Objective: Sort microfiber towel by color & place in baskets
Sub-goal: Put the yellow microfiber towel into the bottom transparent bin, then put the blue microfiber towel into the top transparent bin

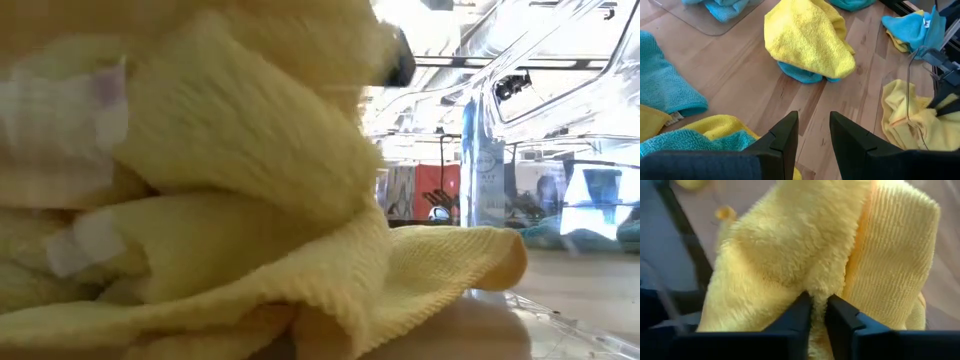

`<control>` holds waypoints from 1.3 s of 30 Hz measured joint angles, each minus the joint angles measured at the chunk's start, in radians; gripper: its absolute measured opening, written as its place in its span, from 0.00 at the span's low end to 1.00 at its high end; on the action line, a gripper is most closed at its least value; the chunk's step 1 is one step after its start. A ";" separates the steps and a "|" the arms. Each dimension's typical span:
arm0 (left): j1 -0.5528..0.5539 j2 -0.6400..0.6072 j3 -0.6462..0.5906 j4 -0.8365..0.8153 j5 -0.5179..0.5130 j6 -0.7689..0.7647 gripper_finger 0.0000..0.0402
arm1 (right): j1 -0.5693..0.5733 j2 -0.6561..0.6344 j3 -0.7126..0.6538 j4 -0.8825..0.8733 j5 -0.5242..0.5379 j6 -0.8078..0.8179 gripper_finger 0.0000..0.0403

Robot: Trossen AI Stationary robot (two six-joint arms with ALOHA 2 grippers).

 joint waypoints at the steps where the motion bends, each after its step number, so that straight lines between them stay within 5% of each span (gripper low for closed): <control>1: 0.000 0.000 0.000 0.000 0.000 0.000 0.25 | -0.001 0.000 0.010 -0.005 0.000 0.008 0.17; 7: 0.000 0.000 0.000 0.000 0.000 0.000 0.25 | -0.007 -0.025 0.064 -0.057 0.001 0.004 0.30; 17: 0.000 0.029 0.004 0.000 0.099 -0.044 0.25 | 0.010 -0.147 0.056 -0.283 0.175 0.049 0.32; 23: -0.046 0.162 0.043 0.011 0.103 -0.095 0.22 | 0.047 -0.181 0.056 -0.500 0.355 0.123 0.32; 29: -0.111 0.332 0.124 0.034 0.095 -0.097 0.20 | 0.066 -0.183 0.037 -0.568 0.382 0.127 0.32; 39: -0.182 0.517 0.294 0.026 0.047 -0.157 0.19 | 0.107 -0.367 -0.332 -0.557 0.448 0.248 0.32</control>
